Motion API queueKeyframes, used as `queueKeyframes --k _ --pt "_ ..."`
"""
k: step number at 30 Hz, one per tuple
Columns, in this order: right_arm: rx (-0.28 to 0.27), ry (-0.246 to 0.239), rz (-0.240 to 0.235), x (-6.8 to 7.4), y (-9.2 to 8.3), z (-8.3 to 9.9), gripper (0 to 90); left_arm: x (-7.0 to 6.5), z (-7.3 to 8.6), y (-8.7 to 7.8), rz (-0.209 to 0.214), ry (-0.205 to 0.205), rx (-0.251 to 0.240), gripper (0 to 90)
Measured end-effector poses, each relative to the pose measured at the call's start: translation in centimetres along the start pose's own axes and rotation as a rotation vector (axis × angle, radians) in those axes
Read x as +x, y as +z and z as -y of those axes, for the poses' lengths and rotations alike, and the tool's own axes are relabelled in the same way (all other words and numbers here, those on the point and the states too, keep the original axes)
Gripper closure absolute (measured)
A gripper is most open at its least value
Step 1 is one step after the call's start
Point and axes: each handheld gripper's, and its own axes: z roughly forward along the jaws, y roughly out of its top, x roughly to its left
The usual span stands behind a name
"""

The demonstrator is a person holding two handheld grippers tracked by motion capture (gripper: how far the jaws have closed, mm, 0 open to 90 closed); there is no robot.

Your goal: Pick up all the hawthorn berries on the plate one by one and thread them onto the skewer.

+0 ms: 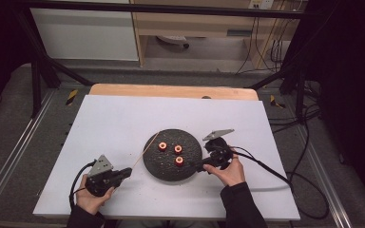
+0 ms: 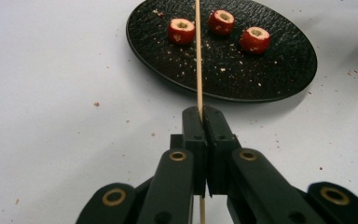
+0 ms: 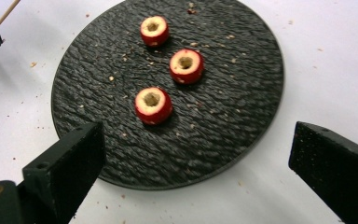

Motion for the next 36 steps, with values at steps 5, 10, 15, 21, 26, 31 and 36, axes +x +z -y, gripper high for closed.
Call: queueKeyframes --k 5,10,15,21,26,31,36 --pt "0.066 -0.014 -0.011 0.8 1.0 -1.4 8.9 0.0 0.0 0.1 -0.003 -0.001 0.003 88.7" --pt "0.132 -0.032 -0.013 1.6 2.1 -2.4 12.8 0.1 0.1 0.1 -0.003 -0.001 0.007 88.7" --pt "0.170 -0.037 -0.022 2.1 3.1 -3.0 18.5 0.0 0.1 0.2 -0.002 -0.001 0.009 88.7" --pt "0.201 -0.037 -0.041 2.3 3.8 -3.6 26.9 0.0 0.1 0.3 -0.003 0.001 0.011 88.7" --pt "0.241 -0.053 -0.051 2.5 4.7 -4.2 32.8 0.0 0.1 0.3 -0.004 0.006 0.013 88.7" --pt "0.277 -0.065 -0.051 2.6 5.4 -4.5 40.1 0.0 0.1 0.3 -0.006 0.008 0.010 88.7" --pt "0.313 -0.085 -0.060 2.7 6.2 -4.8 47.2 0.0 0.1 0.2 -0.007 0.012 0.011 88.7"
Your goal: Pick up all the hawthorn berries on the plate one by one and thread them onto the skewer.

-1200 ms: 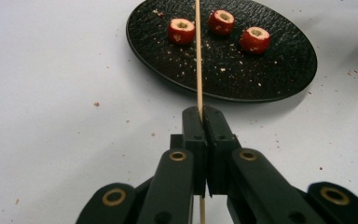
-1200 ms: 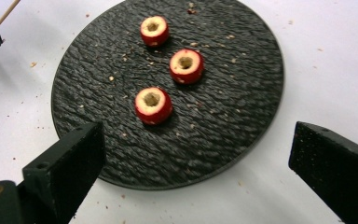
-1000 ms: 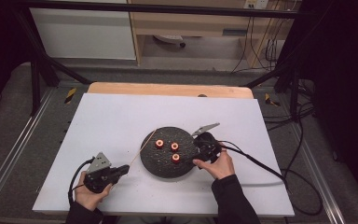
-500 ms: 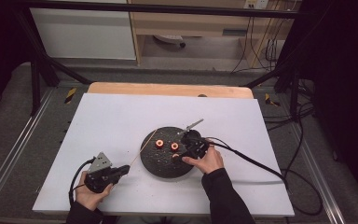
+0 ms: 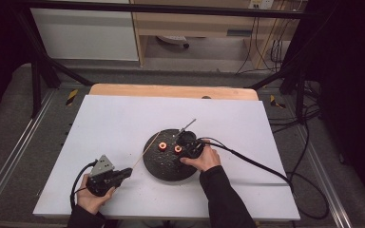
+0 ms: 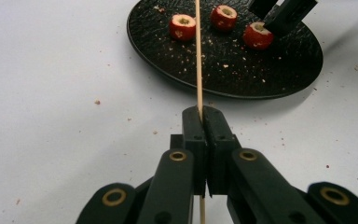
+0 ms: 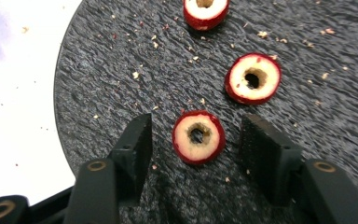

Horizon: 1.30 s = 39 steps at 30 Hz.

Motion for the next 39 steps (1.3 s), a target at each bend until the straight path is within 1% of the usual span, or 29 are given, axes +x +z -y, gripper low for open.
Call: queueKeyframes --k 2,7,9,11,13,14,20,23,28,32,34,39 --pt "0.012 -0.003 -0.008 0.0 0.3 -0.2 49.5 0.0 0.0 0.0 0.000 -0.001 0.001 88.7" --pt "0.036 -0.009 -0.008 -0.2 0.8 -0.3 54.7 -0.1 0.0 0.0 0.000 0.002 0.002 88.7" --pt "0.046 -0.014 0.002 -0.3 0.9 -0.4 56.9 -0.1 0.0 0.0 0.001 0.002 0.001 88.7" --pt "0.046 -0.004 -0.014 -0.3 1.0 -0.4 58.4 -0.1 0.0 0.0 0.001 0.002 0.002 88.7" --pt "0.053 -0.008 -0.013 -0.4 1.1 -0.5 59.7 0.0 0.0 0.0 0.001 0.004 0.003 88.7" --pt "0.056 0.001 -0.019 -0.4 1.1 -0.5 59.9 0.0 0.0 0.0 0.001 0.004 0.003 88.7" --pt "0.077 0.009 -0.027 -0.5 1.0 -0.6 60.5 -0.1 0.0 0.1 0.000 0.006 0.003 88.7" --pt "0.076 0.014 -0.030 -0.5 1.0 -0.5 60.7 -0.1 0.0 0.0 0.000 0.006 0.002 88.7" --pt "0.039 0.022 -0.035 -0.5 0.2 -0.5 60.9 -0.2 -0.1 0.0 -0.001 0.007 0.000 88.7" --pt "-0.003 0.034 -0.030 -0.5 -0.9 -0.4 61.0 -0.2 0.0 0.0 -0.002 0.006 -0.003 88.7" --pt "-0.028 0.039 -0.039 -0.5 -1.4 -0.3 61.0 -0.2 0.0 0.0 -0.002 0.007 -0.004 88.7" --pt "-0.069 0.044 -0.032 -0.3 -2.3 0.0 61.1 -0.2 0.0 0.0 -0.005 0.008 -0.006 88.7"
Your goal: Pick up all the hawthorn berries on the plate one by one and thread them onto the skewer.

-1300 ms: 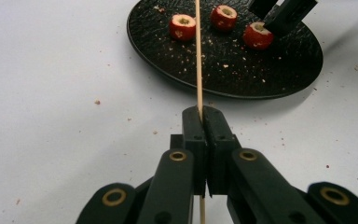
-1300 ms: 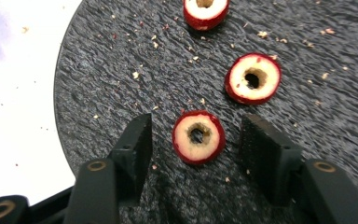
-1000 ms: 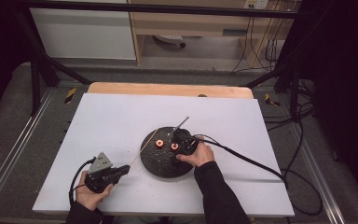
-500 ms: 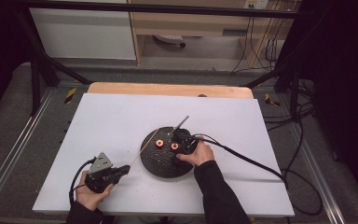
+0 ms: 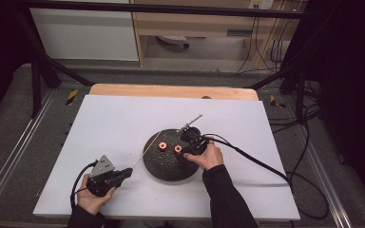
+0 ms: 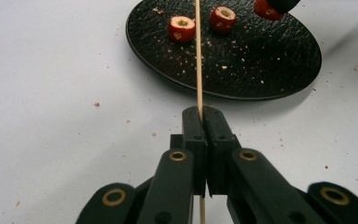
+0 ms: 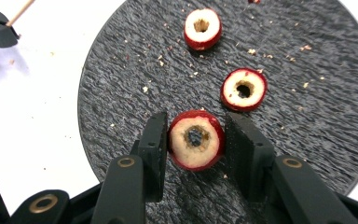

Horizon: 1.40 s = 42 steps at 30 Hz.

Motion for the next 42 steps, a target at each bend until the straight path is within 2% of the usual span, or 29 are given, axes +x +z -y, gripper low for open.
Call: queueKeyframes --k 7,11,15,19,30,32,37,42 --pt "-0.070 0.030 -0.017 -0.4 -1.2 0.9 61.1 0.0 0.0 0.0 -0.001 -0.001 0.001 88.7" --pt "-0.127 0.053 -0.029 -0.6 -1.7 1.8 61.2 -0.1 0.0 0.1 -0.003 -0.001 0.001 88.7" --pt "-0.202 0.070 -0.041 -0.8 -1.9 2.7 61.2 -0.2 0.0 0.1 -0.004 -0.001 0.000 88.7" --pt "-0.284 0.111 -0.065 -0.9 -1.9 3.6 61.2 -0.2 0.0 0.1 -0.006 0.001 0.000 88.7" --pt "-0.512 0.222 -0.111 -0.5 -1.1 5.6 61.3 -0.4 0.0 0.1 -0.008 -0.001 -0.009 88.7" --pt "-0.546 0.233 -0.096 -0.3 -1.0 5.7 61.3 -0.4 0.0 0.1 -0.008 0.000 -0.009 88.7" --pt "-0.641 0.269 -0.121 0.2 -0.5 6.0 61.3 -0.5 0.0 0.1 -0.008 -0.003 -0.014 88.7" --pt "-0.703 0.294 -0.136 0.7 0.2 6.1 61.3 -0.6 0.0 0.1 -0.010 -0.004 -0.016 88.7"
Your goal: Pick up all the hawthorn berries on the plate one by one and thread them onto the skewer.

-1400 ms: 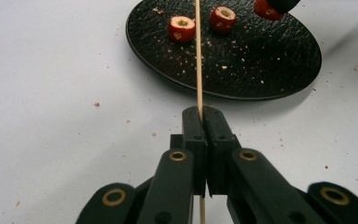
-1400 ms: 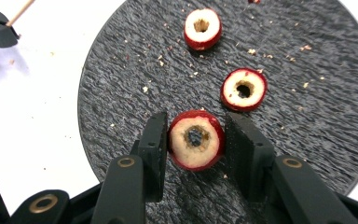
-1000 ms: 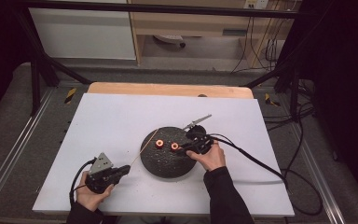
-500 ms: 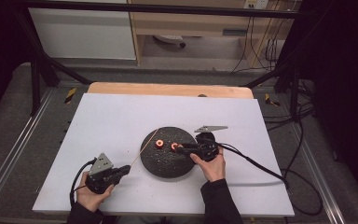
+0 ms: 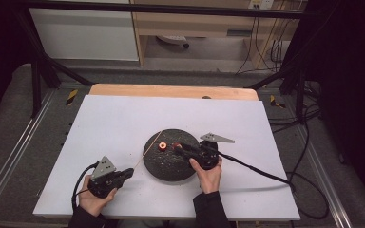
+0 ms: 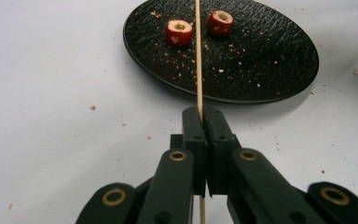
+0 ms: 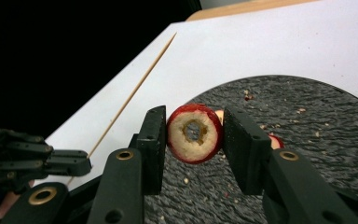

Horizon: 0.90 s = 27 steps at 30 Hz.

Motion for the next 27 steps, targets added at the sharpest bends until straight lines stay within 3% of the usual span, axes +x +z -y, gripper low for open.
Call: queueKeyframes --k 14,27 --pt "-0.201 0.111 -0.016 0.0 0.5 -0.7 61.4 -0.4 -0.1 0.4 0.003 -0.014 -0.011 88.7" --pt "-0.325 0.169 -0.032 -0.8 1.3 -1.6 61.4 -1.2 -0.4 1.0 0.000 -0.020 -0.035 88.7"
